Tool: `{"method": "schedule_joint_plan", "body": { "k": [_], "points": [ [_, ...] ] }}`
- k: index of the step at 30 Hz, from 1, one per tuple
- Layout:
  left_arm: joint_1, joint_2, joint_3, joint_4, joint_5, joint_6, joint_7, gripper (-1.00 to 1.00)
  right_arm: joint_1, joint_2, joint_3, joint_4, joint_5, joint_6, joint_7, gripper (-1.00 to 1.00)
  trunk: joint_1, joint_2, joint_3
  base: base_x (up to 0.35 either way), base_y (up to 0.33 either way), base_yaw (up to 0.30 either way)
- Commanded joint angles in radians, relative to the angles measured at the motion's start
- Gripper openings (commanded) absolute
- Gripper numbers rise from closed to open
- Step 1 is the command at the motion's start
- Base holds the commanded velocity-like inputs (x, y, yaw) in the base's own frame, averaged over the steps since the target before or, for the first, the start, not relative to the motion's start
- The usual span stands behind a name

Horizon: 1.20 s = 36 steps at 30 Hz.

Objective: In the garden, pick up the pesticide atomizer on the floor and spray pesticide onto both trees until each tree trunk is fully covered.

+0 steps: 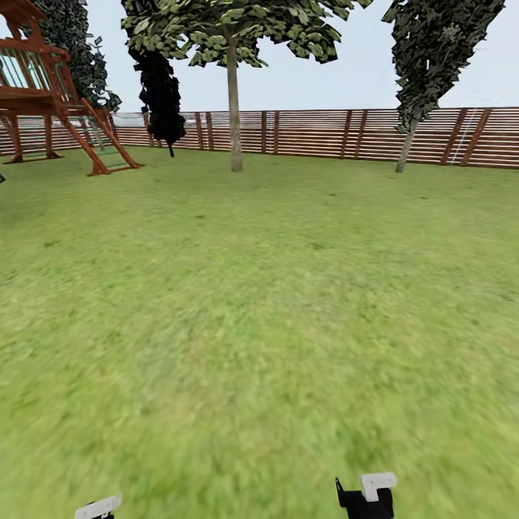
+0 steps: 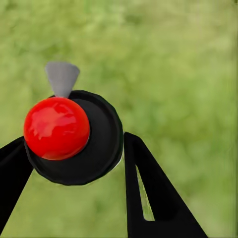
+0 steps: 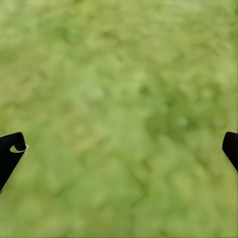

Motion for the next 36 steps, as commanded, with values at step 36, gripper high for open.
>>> {"method": "schedule_joint_plan", "body": {
  "k": [36],
  "points": [
    [-0.001,0.0,0.004,0.002,-0.001,-0.003,0.0,-1.0,0.0,0.001,0.009,0.0,-0.005,-0.002,-0.006,1.0,0.0,0.0,-0.001,0.34,0.0,0.115]
  ]
}}
